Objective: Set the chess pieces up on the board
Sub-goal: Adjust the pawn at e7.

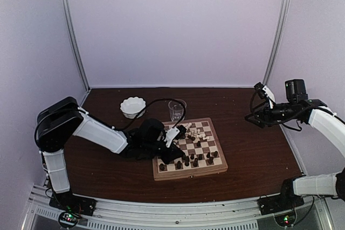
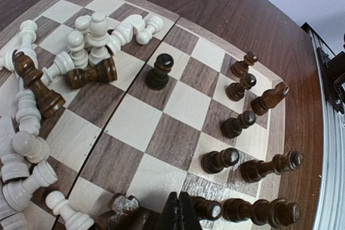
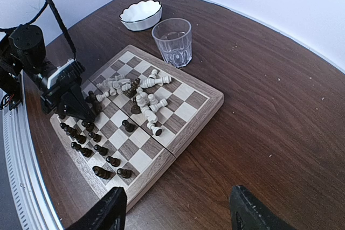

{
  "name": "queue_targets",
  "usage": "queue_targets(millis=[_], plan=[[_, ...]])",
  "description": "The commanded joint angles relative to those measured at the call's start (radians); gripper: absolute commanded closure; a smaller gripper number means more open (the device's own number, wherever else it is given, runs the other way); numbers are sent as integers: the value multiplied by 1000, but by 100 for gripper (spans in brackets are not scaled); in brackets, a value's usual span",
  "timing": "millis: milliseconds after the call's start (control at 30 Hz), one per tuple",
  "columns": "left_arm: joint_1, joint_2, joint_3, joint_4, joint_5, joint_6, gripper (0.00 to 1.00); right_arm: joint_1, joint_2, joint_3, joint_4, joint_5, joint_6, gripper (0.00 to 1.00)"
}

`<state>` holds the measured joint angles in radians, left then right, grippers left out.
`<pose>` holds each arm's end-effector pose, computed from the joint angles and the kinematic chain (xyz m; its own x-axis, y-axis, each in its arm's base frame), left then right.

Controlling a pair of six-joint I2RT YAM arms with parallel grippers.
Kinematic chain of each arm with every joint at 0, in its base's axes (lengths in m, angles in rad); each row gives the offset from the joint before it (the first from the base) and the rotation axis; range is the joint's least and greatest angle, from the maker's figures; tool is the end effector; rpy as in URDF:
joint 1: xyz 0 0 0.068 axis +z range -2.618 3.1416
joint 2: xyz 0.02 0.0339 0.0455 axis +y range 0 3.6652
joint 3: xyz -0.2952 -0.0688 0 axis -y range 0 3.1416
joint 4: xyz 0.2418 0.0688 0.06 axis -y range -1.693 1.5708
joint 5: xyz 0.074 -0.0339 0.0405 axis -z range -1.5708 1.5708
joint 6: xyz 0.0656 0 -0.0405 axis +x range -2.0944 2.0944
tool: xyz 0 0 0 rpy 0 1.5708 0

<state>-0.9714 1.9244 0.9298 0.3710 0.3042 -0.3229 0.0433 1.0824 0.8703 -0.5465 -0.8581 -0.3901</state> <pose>0.2180 -0.3539 0.1406 -0.6059 0.3502 -0.7143 0.7726 0.4730 -0.4235 0.2130 0.0589 0.3015 -0.4162 -0.2669 -0.8692 -0.7949 0.5709 0.2054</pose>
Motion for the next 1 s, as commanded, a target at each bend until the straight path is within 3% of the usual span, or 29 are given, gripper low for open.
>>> queue_targets(millis=[0, 300, 633, 800, 900, 967], plan=[[-5, 8, 24, 19, 23, 12, 100, -8, -21, -8, 15, -12, -7, 32], [-7, 11, 27, 14, -1, 1, 100, -8, -21, -10, 15, -12, -8, 32], [-3, -102, 45, -71, -177, 42, 96, -8, -20, 14, -14, 20, -43, 33], [-2, -198, 111, -230, -220, 103, 89, 10, 30, 72, -67, 62, -86, 36], [4, -277, 183, -391, -252, 131, 86, 76, 96, 139, -131, 121, -136, 40], [8, -338, 239, -519, -331, 134, 79, 140, 152, 200, -186, 184, -176, 44]])
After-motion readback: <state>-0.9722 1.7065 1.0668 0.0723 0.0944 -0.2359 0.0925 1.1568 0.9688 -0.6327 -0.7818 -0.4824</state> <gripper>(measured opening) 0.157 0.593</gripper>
